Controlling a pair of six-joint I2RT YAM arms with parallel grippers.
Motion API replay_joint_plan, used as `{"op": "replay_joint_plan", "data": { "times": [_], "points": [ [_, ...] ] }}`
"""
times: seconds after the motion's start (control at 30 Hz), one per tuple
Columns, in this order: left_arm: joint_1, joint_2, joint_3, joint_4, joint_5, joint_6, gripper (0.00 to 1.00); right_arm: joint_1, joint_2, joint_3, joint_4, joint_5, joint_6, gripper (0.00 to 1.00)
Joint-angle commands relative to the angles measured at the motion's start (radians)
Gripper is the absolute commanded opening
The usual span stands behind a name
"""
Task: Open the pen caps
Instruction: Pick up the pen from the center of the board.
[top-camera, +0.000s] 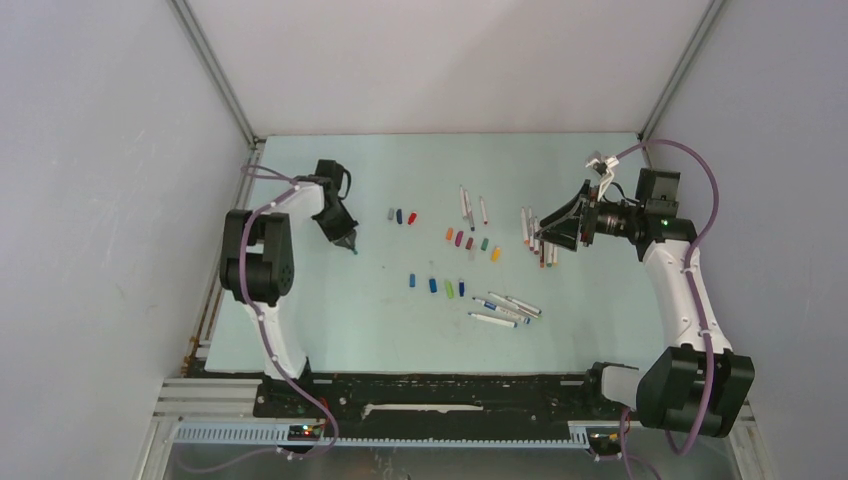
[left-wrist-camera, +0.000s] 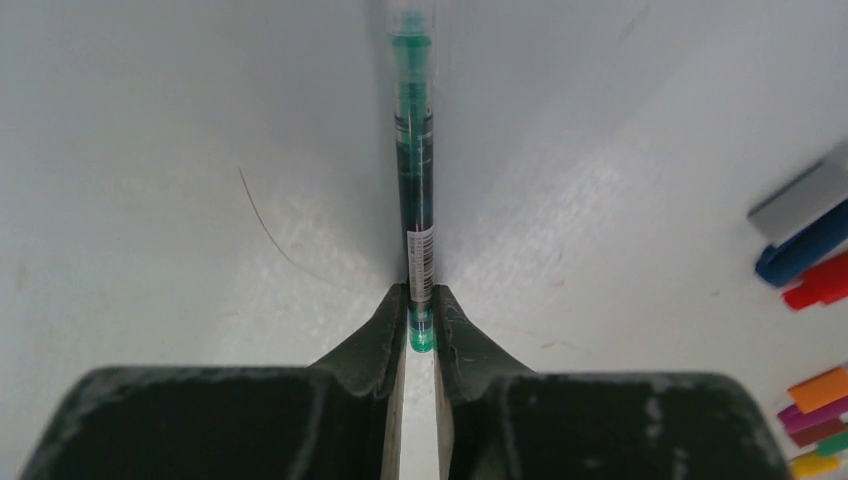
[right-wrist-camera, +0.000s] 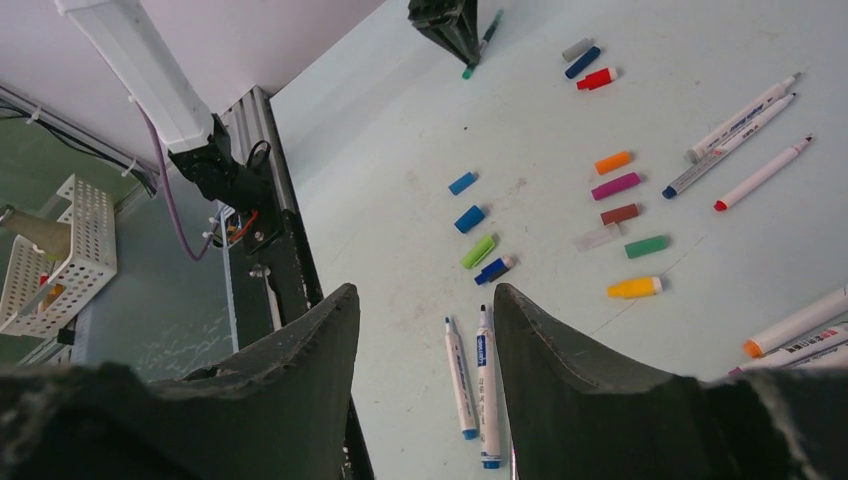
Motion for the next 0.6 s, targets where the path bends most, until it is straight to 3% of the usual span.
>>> {"op": "replay_joint_plan", "data": {
  "times": [0.0,0.43,0.57],
  "points": [
    [-0.068,-0.098,-0.116,0.084,0.014,-0.026,0.15,-0.004,-0.017,0.016,0.011,-0.025,-0.006,0.55],
    [-0.18,-0.315,-0.414,0.257,-0.037,-0.028,0.17,-0.005,-0.01,0.016,-0.002,-0.026,-0.016,0.55],
    [-0.18,-0.307,-0.411,0.27,-0.051,0.006,0.2,-0.005,-0.009,0.016,-0.003,-0.026,-0.017,0.55]
  ]
}}
